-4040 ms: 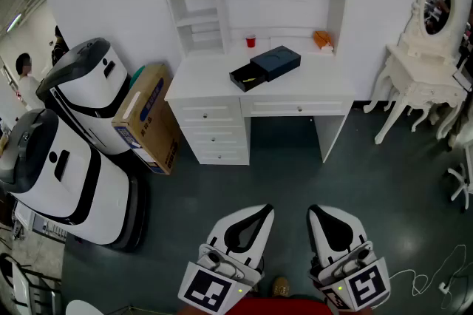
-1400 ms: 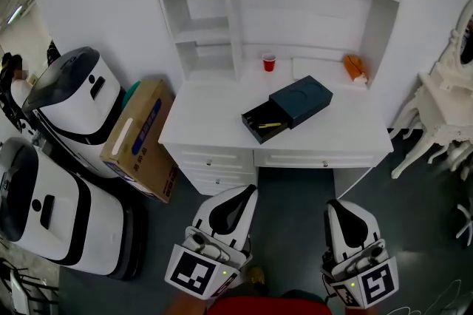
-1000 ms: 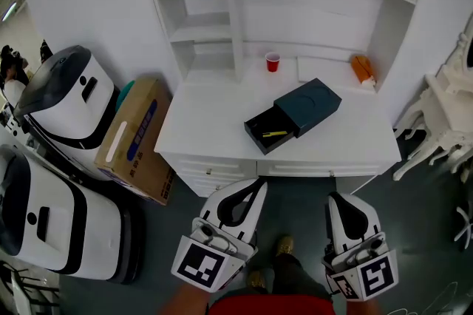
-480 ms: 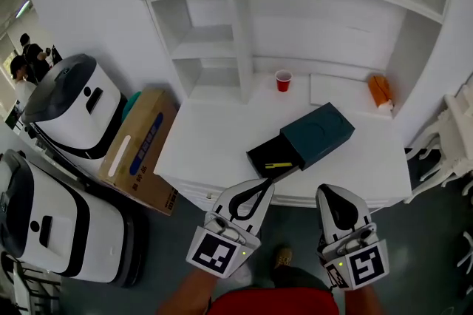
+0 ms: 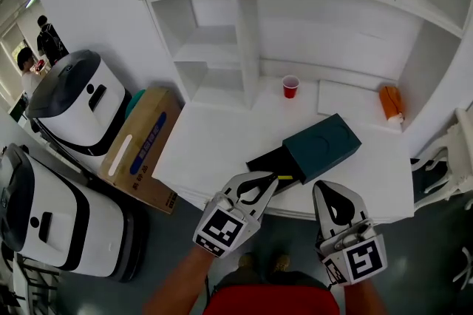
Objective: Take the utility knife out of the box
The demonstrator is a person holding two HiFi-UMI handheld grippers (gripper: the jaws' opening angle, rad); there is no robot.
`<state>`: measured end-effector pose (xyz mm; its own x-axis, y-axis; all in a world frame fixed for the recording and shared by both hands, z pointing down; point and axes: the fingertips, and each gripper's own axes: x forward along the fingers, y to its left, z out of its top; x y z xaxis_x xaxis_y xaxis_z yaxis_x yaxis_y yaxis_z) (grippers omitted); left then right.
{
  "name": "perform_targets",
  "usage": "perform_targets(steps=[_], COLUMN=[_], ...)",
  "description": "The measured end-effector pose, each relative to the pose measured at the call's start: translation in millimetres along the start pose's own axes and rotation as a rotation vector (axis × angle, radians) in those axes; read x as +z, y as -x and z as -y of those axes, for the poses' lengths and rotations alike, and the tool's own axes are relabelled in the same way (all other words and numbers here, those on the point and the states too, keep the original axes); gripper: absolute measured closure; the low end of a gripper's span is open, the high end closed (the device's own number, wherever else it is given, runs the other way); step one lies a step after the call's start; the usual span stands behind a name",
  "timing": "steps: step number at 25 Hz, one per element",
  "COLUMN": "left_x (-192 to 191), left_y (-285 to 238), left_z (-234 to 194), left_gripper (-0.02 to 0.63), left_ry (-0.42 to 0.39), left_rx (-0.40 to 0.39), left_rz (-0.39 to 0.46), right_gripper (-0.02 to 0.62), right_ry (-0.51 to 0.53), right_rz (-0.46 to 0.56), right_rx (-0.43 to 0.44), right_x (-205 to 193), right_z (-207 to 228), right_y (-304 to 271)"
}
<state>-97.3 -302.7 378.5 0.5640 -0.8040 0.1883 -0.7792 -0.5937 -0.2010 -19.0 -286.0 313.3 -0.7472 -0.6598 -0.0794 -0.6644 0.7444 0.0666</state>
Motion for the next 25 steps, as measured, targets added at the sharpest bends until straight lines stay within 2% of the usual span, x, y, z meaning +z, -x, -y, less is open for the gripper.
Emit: perform_targets(steps=[3,7,13,25], left_x=[-26,-64,-112,-178], left_y=[-21,-46,-73,-94], left_z=[-6,-2,3,7], left_gripper=[0.56,0.509,0.499,0.448], left_ry=[-0.05,-0.144,-0.25,-0.377], left_rx=[-0.077,-0.224,-0.409,-0.609], left_rz=[-0.124,-0.293,-0.483,-0.727], right_gripper=[0.594,0.594,0.594,0.594], right_ry=[0.003,-0.009,-0.003,0.005], right_rz=[-0.008,-0.018,-0.031,-0.059], right_rx=[-0.019,-0.063,-0.116,-0.18], right_x=[-2,-6,-8,-17], right_z=[5,11,17,25], right_y=[-1,1,2,0])
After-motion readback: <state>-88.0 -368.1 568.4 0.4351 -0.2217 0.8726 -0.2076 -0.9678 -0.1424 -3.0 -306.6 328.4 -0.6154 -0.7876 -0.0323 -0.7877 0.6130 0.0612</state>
